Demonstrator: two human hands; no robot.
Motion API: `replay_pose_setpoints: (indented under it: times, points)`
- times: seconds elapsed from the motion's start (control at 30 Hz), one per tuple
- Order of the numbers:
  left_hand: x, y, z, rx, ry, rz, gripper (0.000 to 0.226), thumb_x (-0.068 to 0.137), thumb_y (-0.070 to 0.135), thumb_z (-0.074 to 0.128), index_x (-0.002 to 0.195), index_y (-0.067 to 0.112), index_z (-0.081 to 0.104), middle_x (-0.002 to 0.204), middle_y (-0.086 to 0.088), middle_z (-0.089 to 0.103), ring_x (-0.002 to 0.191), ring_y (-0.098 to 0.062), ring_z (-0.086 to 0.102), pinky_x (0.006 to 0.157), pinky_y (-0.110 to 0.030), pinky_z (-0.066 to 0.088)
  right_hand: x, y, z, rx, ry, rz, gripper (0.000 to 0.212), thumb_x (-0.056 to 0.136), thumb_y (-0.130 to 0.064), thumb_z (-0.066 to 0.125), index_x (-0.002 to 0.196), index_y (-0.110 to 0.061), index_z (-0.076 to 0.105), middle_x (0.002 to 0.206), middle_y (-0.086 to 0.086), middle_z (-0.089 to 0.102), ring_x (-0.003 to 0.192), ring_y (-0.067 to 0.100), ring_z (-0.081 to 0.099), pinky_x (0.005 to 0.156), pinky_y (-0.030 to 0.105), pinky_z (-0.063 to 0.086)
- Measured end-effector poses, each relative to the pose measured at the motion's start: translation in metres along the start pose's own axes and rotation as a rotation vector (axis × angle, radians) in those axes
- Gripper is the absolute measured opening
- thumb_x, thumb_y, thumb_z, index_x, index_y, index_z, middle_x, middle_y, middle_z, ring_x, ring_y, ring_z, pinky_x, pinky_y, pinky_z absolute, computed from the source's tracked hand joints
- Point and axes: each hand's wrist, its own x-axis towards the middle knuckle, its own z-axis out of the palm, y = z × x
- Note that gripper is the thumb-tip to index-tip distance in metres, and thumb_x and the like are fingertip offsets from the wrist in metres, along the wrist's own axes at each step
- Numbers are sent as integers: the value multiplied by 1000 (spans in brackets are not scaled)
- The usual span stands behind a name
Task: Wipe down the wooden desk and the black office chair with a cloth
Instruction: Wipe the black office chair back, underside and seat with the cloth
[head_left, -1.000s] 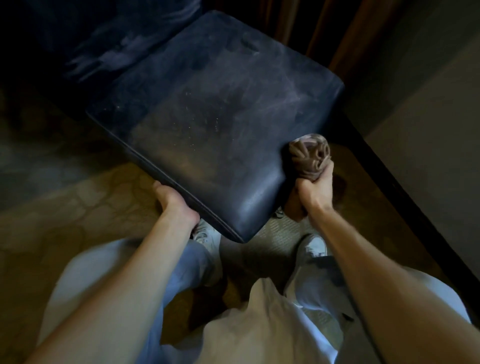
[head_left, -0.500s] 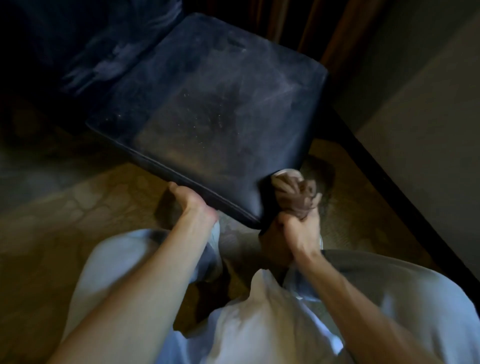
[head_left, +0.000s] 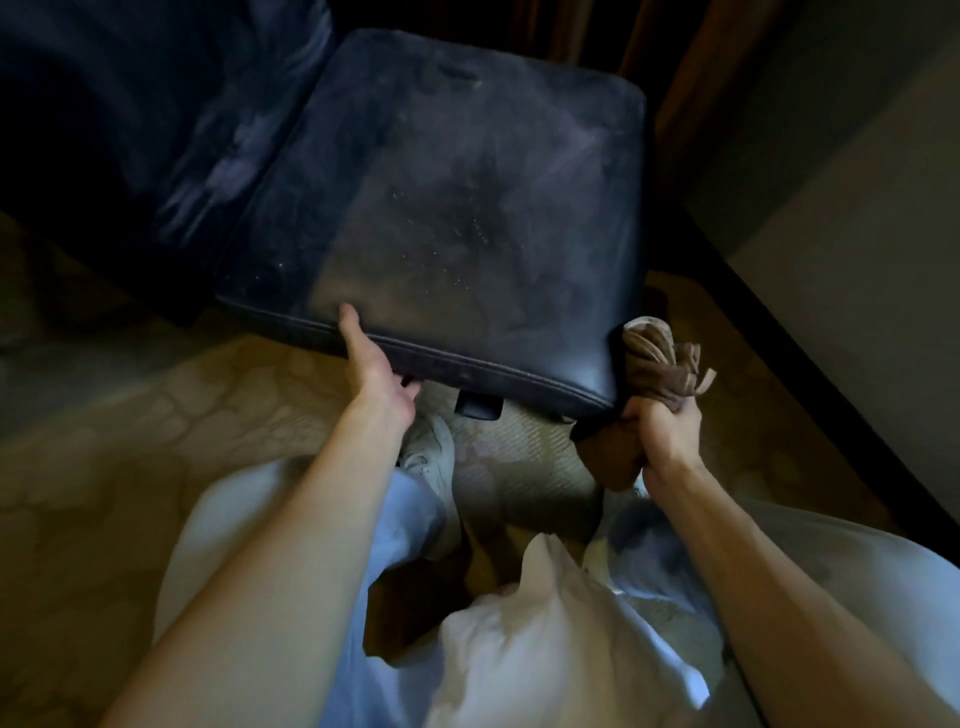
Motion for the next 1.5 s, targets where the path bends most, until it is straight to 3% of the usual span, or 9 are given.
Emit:
replay_pose_setpoints:
  times: [0.1,0.3,0.57,0.77,0.87,1.07,1.17,1.27,1.5]
  points:
    - [-3,-16,2,1,7,36,89,89,79,52,159,26,35,155,-10,49,142,-32,48,119,-50,39,-7,1,8,50,76,-19,61,80,3,58,136,-21,49,114,5,61,106,26,61,77,36,52]
    - [-3,-42,6,-50,-16,23,94,87,81,52,159,25,33,153,-10,51,140,-30,51,116,-47,41,-39,-1,46,194,263,-108,76,85,3,57,152,-26,36,134,2,59,122,21,58,114,47,43]
    - [0,4,-14,-197,8,-31,103,81,88,51,160,23,32,160,-16,37,144,-37,42,116,-54,39,-24,-31,26,237,271,-143,69,89,7,52,148,-26,43,128,4,63,114,19,63,99,36,53]
    - [10,50,-47,-203,144,90,75,94,76,39,147,25,52,145,-10,56,128,-31,56,112,-49,47,-24,-35,43,198,297,-205,73,88,4,52,152,-26,36,131,-2,58,116,14,59,104,33,49]
    - [15,64,-67,-125,151,90,59,97,61,48,136,18,59,137,-8,63,118,-23,64,107,-41,52,-25,-37,56,192,333,-210,79,87,1,53,156,-28,27,142,2,52,127,18,55,114,43,43]
    - [12,39,-65,5,98,158,60,107,60,34,155,25,41,145,-5,60,128,-23,60,110,-43,48,-33,-32,83,187,379,-211,86,81,1,55,157,-26,24,152,5,43,140,22,45,121,49,32]
    - [7,32,-59,-71,87,137,61,107,60,33,156,25,40,149,-6,56,136,-25,55,109,-44,45,-51,-19,119,131,335,-215,93,80,6,58,159,-18,16,160,12,30,147,26,32,126,38,15]
    - [-4,21,-62,-93,53,120,51,107,56,37,144,24,53,144,-8,60,132,-25,58,112,-48,45,-74,-6,155,36,239,-279,92,78,9,55,159,-9,15,158,20,21,147,32,26,116,21,15]
    - [-28,-14,-61,35,66,22,63,96,72,39,85,29,83,101,-2,81,97,-18,76,82,-36,47,-121,20,179,-173,-39,-432,91,69,12,57,153,2,24,153,25,25,145,40,30,125,43,20]
